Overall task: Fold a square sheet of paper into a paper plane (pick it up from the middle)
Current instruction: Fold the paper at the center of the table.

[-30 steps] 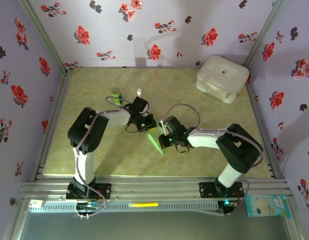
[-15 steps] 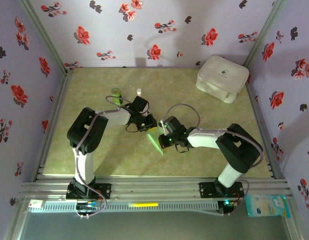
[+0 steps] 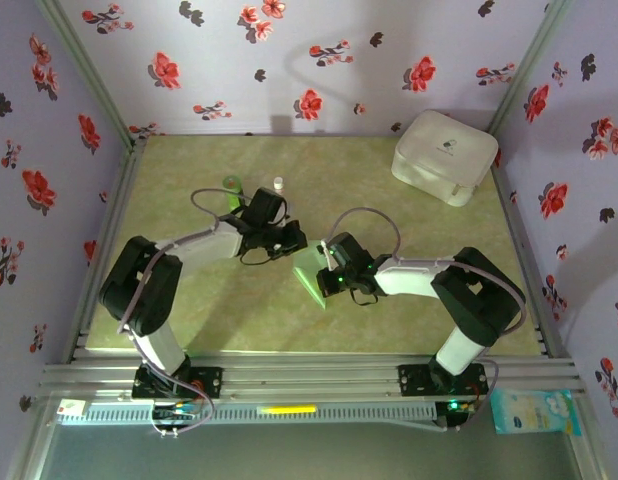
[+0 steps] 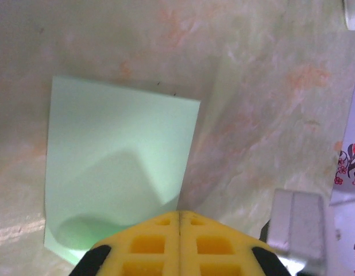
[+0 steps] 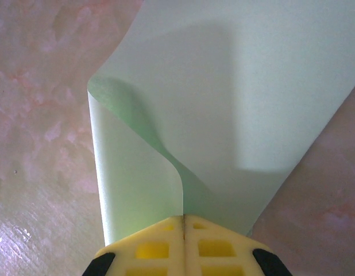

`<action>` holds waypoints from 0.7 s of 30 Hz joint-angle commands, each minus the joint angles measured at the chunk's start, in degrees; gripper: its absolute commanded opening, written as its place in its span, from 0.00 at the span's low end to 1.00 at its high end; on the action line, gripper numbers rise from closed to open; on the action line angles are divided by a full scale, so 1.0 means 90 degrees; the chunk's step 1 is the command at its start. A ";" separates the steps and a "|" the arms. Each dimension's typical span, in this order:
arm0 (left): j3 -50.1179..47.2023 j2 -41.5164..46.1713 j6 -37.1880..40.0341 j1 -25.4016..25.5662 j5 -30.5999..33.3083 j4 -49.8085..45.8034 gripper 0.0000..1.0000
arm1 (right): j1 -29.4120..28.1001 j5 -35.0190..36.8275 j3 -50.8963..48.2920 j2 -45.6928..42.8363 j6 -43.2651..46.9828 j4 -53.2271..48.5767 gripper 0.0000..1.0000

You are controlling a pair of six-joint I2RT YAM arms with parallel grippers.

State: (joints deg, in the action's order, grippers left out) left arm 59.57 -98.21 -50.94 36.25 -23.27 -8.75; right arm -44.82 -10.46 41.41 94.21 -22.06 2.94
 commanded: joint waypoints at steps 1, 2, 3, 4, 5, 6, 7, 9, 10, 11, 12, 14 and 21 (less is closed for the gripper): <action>-0.0448 0.0214 -0.0374 0.0164 -0.0158 0.0243 0.01 | 0.0040 0.0127 -0.0076 0.0102 0.0020 0.0045 0.00; -0.0579 0.0265 -0.0469 0.0206 -0.0156 0.0382 0.00 | 0.0038 0.0127 -0.0079 0.0103 0.0029 0.0045 0.00; -0.0720 0.0294 -0.0593 0.0244 -0.0185 0.0545 0.00 | 0.0038 0.0135 -0.0088 0.0089 0.0030 0.0054 0.00; -0.0812 0.0283 -0.0696 0.0255 -0.0229 0.0717 0.00 | 0.0038 0.0137 -0.0089 0.0096 0.0030 0.0059 0.00; -0.0920 0.0252 -0.0813 0.0267 -0.0318 0.0941 0.00 | 0.0038 0.0127 -0.0089 0.0099 0.0047 0.0071 0.00; -0.0997 0.0213 -0.0930 0.0284 -0.0398 0.1130 0.00 | 0.0038 0.0127 -0.0086 0.0100 0.0059 0.0075 0.00; -0.1046 0.0196 -0.1009 0.0314 -0.0435 0.1265 0.00 | 0.0038 0.0132 -0.0077 0.0102 0.0059 0.0065 0.00; -0.1101 0.0128 -0.1122 0.0364 -0.0447 0.1421 0.00 | 0.0038 0.0137 -0.0060 0.0107 0.0082 0.0038 0.00; -0.1088 0.0096 -0.1127 0.0384 -0.0449 0.1422 0.00 | 0.0038 0.0139 -0.0051 0.0103 0.0079 0.0044 0.00; -0.1098 0.0051 -0.1145 0.0392 -0.0460 0.1410 0.00 | 0.0038 0.0128 -0.0050 0.0099 0.0079 0.0042 0.00; -0.1127 0.0027 -0.1199 0.0402 -0.0470 0.1437 0.00 | 0.0042 0.0127 -0.0050 0.0108 0.0069 0.0027 0.00; -0.1207 0.0006 -0.1280 0.0425 -0.0462 0.1526 0.00 | 0.0041 0.0136 -0.0043 0.0104 0.0081 0.0012 0.00; -0.1325 -0.0131 -0.1257 0.0464 -0.0466 0.1613 0.00 | 0.0038 0.0156 -0.0056 0.0109 0.0063 0.0015 0.00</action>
State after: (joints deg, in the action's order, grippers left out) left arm 48.58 -98.26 -61.39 39.92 -26.63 4.08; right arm -44.82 -10.44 41.41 94.24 -22.04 2.96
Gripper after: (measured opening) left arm 0.046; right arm 0.046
